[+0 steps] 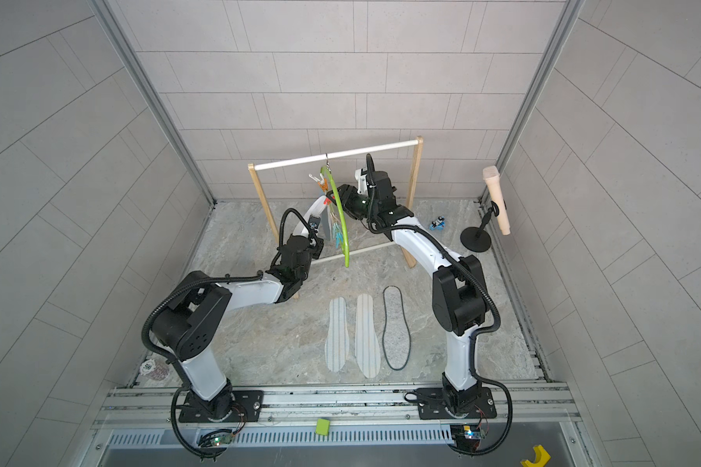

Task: Take the shoe insoles off the hanger
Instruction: Open the clamp at the hanger.

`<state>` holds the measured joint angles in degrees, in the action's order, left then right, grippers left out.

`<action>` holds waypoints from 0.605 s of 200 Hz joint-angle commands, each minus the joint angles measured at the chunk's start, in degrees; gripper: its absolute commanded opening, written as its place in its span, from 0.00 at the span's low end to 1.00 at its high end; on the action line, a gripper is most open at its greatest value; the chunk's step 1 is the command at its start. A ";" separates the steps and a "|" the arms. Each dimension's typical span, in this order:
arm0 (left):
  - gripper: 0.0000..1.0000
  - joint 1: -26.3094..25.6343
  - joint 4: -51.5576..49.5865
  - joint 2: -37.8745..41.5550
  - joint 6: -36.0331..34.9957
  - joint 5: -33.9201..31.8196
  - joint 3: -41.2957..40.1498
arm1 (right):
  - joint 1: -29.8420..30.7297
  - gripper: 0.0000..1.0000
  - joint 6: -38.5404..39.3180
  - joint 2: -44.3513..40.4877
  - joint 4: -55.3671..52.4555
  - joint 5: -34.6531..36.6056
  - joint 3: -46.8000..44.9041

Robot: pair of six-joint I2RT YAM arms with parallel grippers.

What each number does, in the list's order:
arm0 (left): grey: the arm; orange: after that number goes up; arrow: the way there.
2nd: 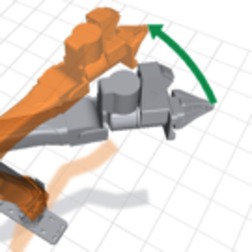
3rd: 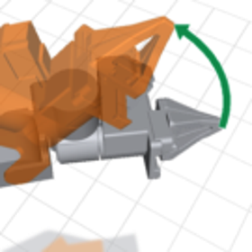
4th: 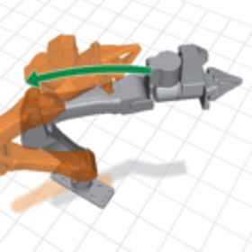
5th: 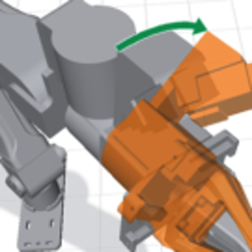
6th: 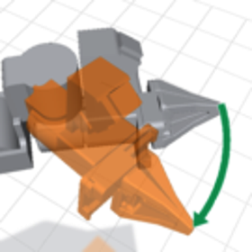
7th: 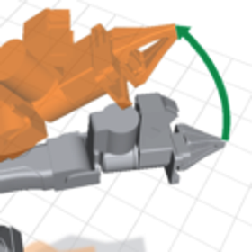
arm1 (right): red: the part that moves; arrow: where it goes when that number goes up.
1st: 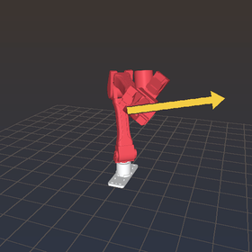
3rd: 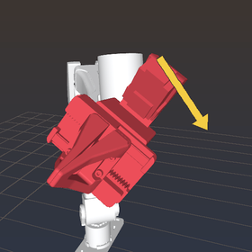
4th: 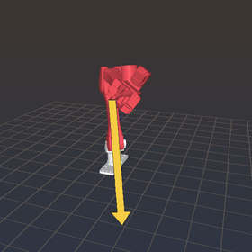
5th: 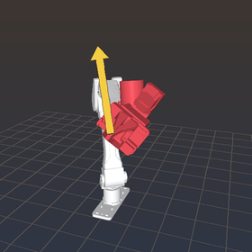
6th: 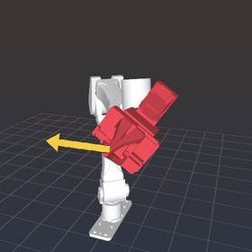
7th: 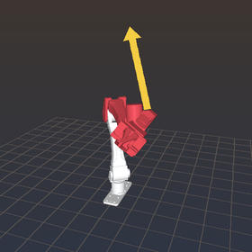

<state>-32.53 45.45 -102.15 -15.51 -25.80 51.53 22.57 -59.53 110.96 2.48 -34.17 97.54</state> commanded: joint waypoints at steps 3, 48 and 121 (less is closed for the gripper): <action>0.00 0.34 0.34 -0.85 -1.19 -0.02 1.49 | 0.48 0.59 -1.92 1.14 4.06 0.90 0.74; 0.00 0.37 0.43 -0.82 -1.54 0.03 1.59 | 0.49 0.55 -3.53 2.64 5.45 0.84 1.32; 0.00 0.38 1.06 -0.86 -1.41 -0.61 1.64 | 0.59 0.52 -3.92 3.34 5.13 0.92 1.63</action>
<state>-32.51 45.47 -102.54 -15.57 -25.82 51.53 22.87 -62.48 114.10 6.26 -33.82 97.82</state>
